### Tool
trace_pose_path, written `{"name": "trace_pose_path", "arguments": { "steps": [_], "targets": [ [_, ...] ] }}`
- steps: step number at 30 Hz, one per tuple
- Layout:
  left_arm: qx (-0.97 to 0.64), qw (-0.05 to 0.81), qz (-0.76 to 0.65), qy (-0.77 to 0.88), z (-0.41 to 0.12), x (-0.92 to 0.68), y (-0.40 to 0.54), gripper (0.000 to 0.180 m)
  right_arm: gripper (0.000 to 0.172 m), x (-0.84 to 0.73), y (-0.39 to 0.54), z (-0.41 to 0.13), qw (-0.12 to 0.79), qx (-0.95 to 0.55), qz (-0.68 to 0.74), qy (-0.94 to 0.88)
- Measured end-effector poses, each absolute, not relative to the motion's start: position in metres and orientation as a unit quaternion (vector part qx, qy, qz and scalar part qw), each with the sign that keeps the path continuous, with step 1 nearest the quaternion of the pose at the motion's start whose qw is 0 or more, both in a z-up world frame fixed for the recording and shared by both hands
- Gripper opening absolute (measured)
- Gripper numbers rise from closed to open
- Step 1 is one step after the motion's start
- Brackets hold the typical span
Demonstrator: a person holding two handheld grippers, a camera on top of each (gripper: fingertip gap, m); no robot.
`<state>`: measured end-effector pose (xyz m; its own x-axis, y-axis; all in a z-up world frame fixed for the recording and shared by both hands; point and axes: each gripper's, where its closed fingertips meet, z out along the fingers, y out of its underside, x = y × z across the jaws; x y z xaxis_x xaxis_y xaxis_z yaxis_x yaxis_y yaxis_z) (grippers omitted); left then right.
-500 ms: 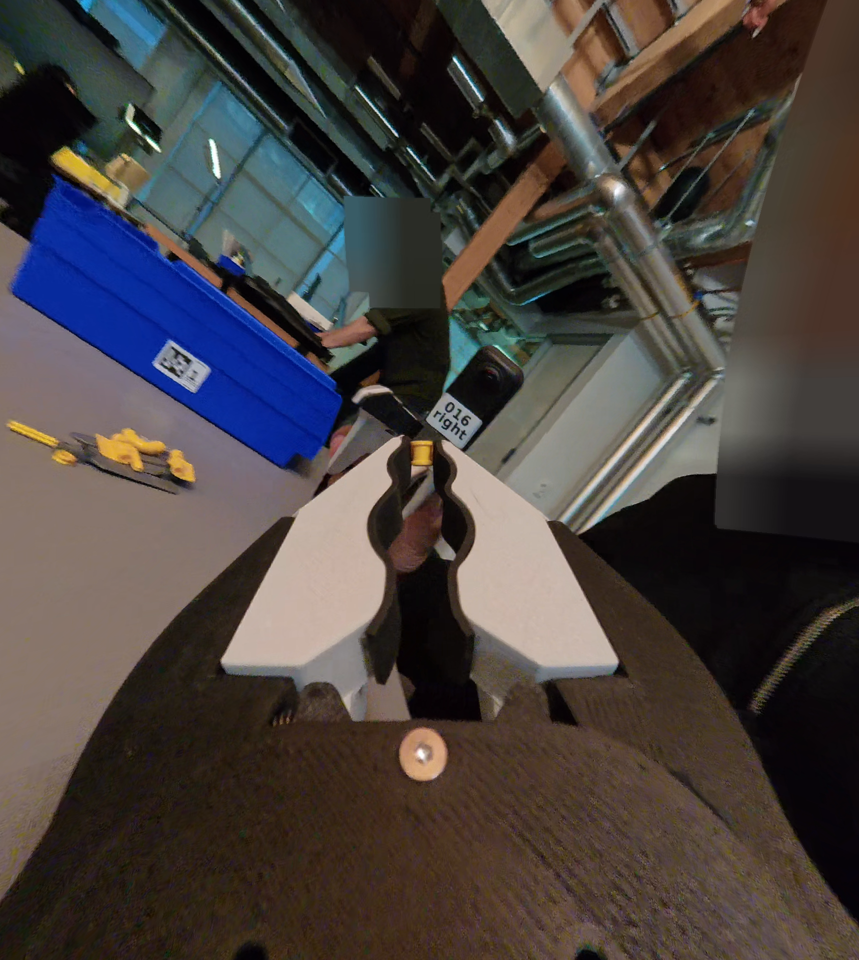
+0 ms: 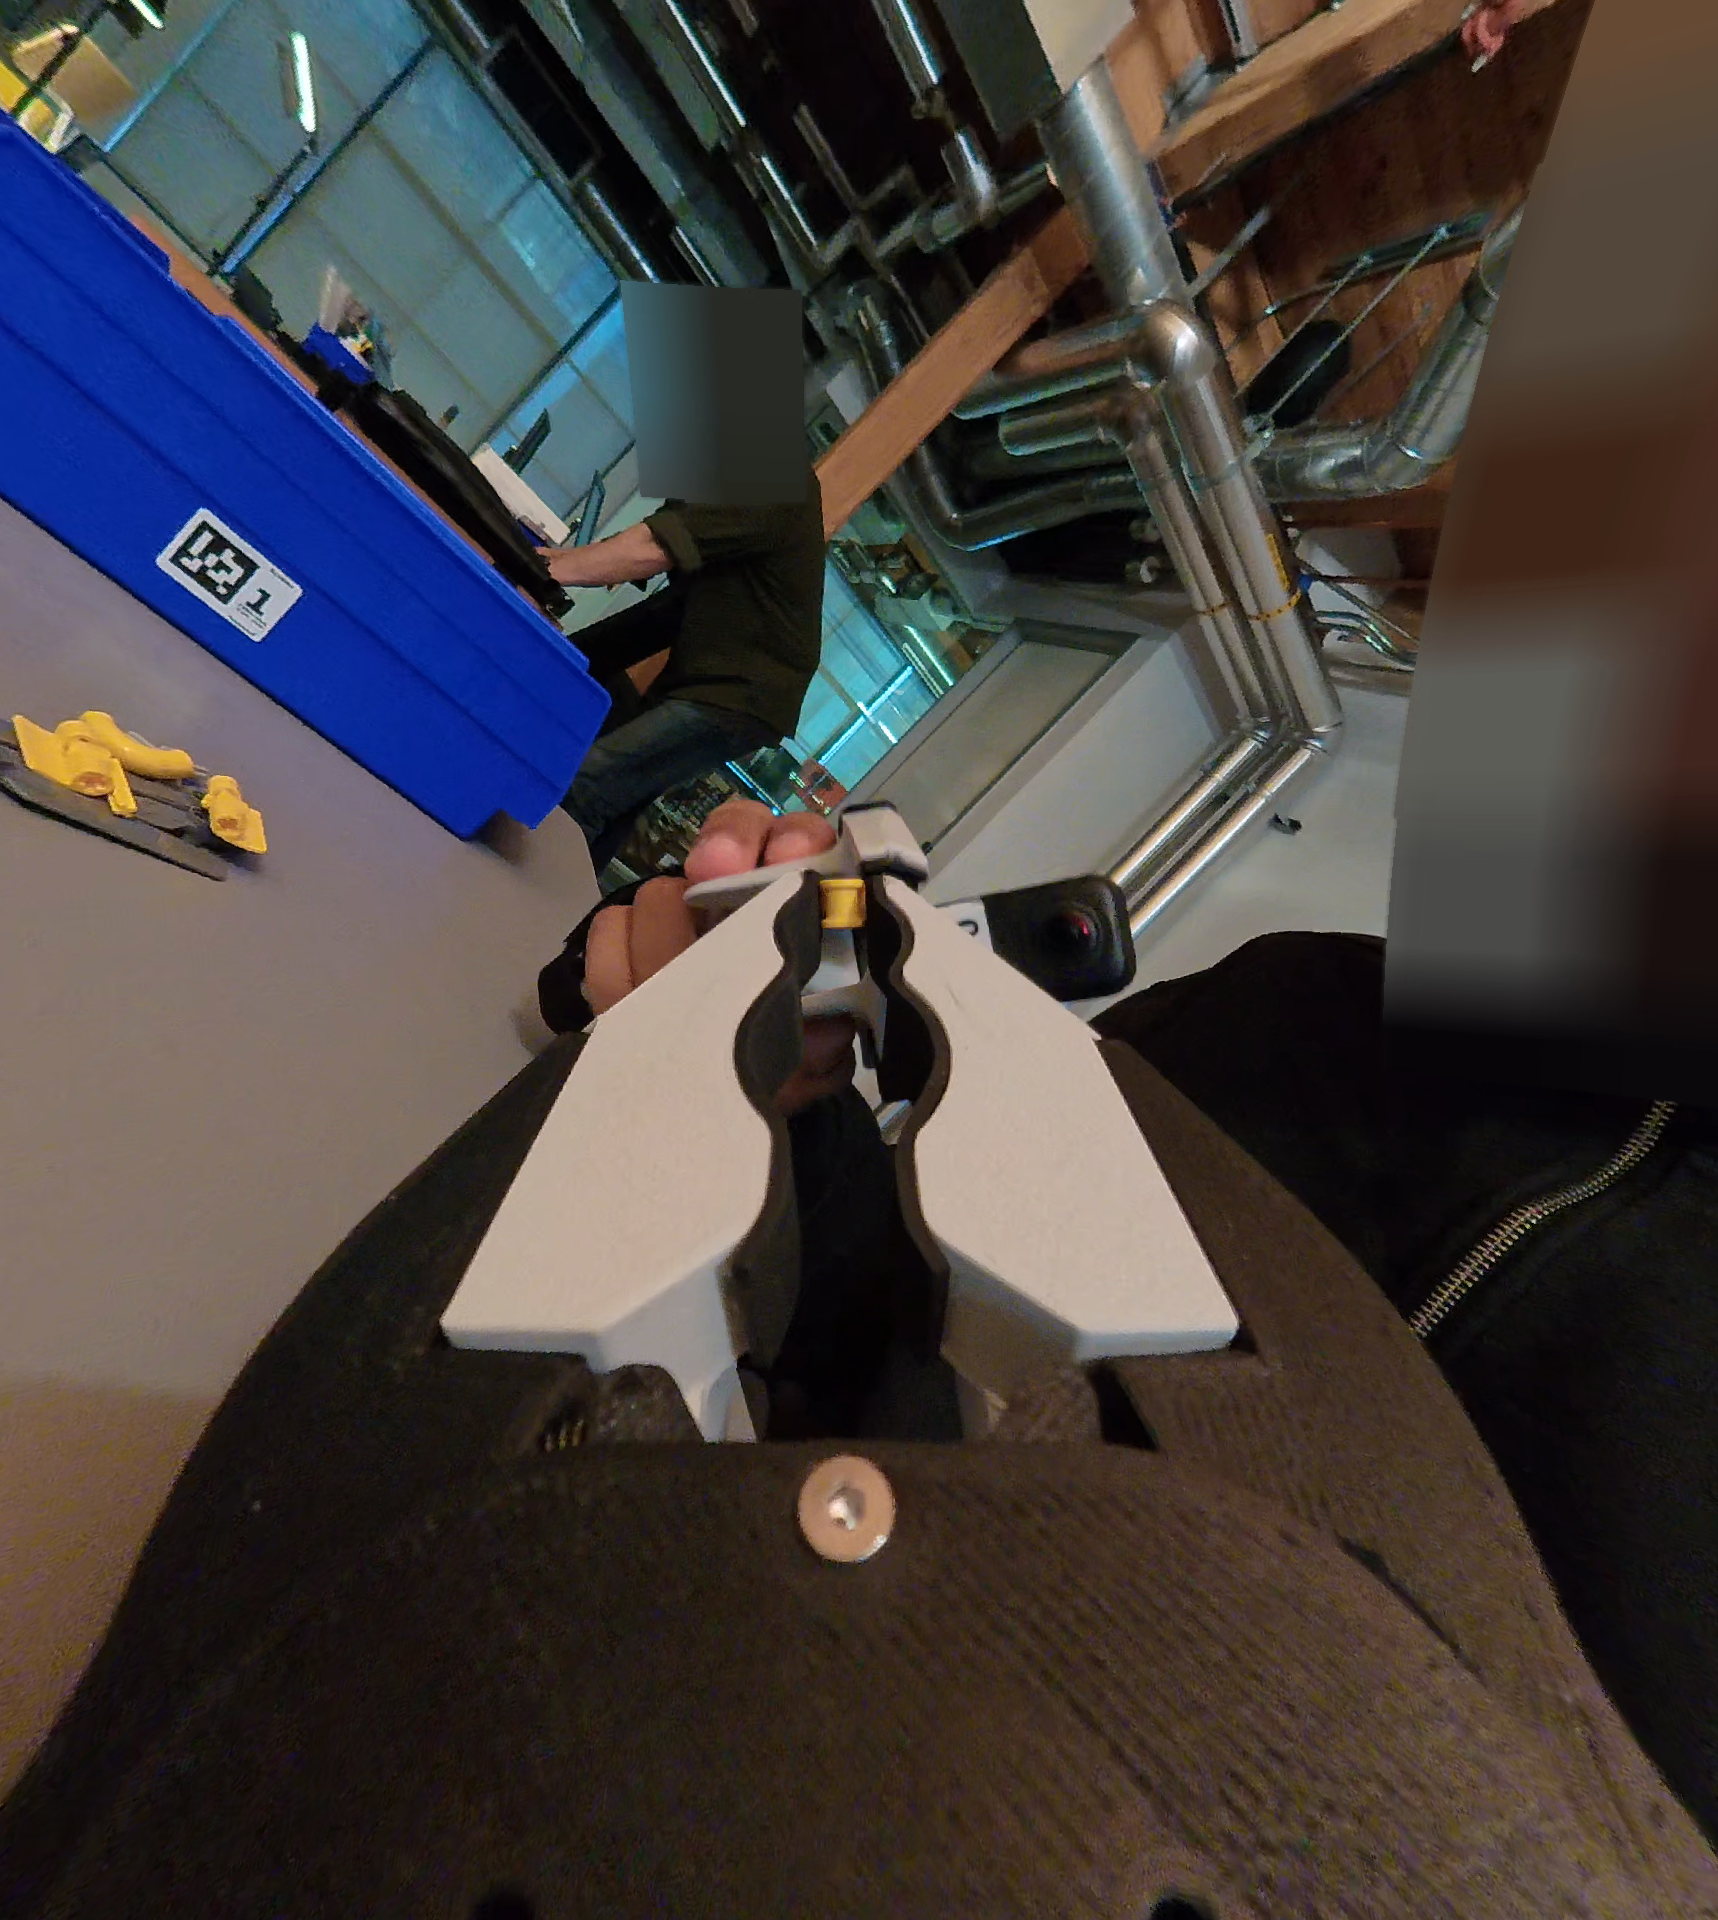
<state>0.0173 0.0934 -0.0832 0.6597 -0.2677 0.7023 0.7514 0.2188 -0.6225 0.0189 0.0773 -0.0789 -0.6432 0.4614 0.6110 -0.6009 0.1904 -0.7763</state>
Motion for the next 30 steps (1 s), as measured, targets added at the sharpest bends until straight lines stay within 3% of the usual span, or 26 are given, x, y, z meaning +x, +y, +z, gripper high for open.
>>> {"name": "trace_pose_path", "arguments": {
  "steps": [3,13,25,30],
  "targets": [
    [-0.524,0.746,-0.339,-0.232,-0.0834,0.0169,0.0928,0.004,0.006,0.0192,0.0769,-0.0797,0.446,0.064,0.627,-0.635],
    [-0.53,0.748,-0.327,-0.228,-0.083,0.0179,0.0942,0.004,0.005,0.0199,0.0791,-0.0796,0.377,0.039,0.659,-0.65],
    [-0.52,0.748,-0.348,-0.223,-0.0806,0.0211,0.0936,0.005,0.014,0.0202,0.08,-0.0785,0.379,0.041,0.667,-0.641],
    [-0.517,0.748,-0.351,-0.225,-0.0804,0.0205,0.093,0.006,0.008,0.0203,0.0773,-0.0825,0.385,0.048,0.655,-0.648]
  ]
}}
